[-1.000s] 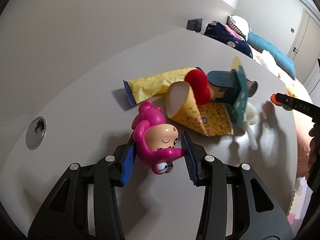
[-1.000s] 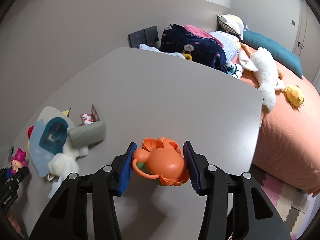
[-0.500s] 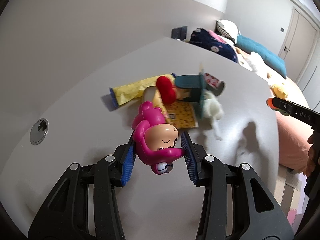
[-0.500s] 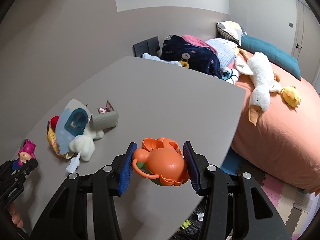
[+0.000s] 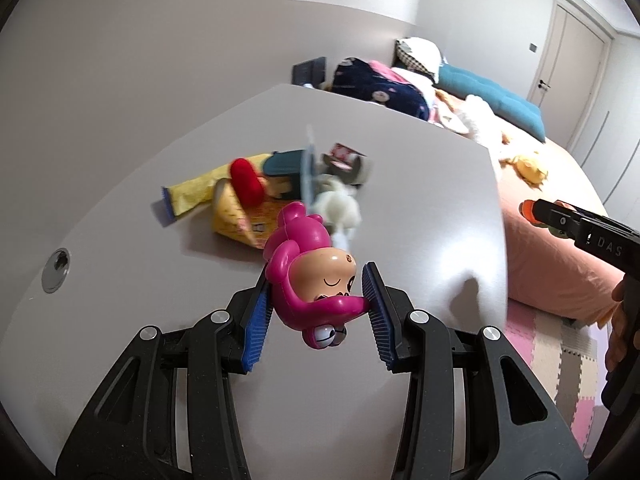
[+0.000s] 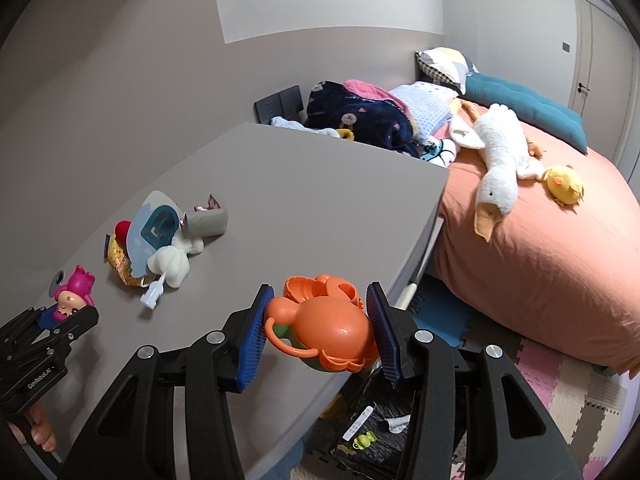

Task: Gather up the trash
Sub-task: 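Carry the orange toy and pink doll with both grippers toward the bin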

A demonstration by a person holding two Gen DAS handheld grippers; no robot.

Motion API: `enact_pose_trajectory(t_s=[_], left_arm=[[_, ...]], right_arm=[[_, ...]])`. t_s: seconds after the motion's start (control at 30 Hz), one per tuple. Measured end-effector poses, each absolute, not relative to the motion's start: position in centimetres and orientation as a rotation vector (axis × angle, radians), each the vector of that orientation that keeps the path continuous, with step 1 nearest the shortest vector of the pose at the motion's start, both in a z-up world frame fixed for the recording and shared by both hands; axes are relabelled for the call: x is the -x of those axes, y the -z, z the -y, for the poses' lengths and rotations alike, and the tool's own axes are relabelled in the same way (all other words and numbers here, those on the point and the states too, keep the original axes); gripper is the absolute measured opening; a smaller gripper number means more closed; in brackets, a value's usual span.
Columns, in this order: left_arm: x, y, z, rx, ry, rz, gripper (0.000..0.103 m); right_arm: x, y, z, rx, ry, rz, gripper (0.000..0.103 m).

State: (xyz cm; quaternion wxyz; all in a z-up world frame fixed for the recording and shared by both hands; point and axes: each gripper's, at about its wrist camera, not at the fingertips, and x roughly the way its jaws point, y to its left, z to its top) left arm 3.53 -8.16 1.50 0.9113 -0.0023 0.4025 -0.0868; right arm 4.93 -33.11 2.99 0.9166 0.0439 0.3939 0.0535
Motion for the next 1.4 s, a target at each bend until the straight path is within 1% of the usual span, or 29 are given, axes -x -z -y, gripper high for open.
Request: enact_pose_trajectory(t_s=[0.7, 1.4], left_arm=[[-0.6, -1.7, 16.7, -0.076, 0.332, -0.818, 0.043], [1.2, -1.9, 26.3, -0.172, 0.508, -0.815, 0.043]], right_arm=[[1.8, -4.0, 39.1, -0.137, -0.027, -0.757, 0.05], [6.6, -4.1, 46.6, -0.21, 0.106, -0.722, 0.05]])
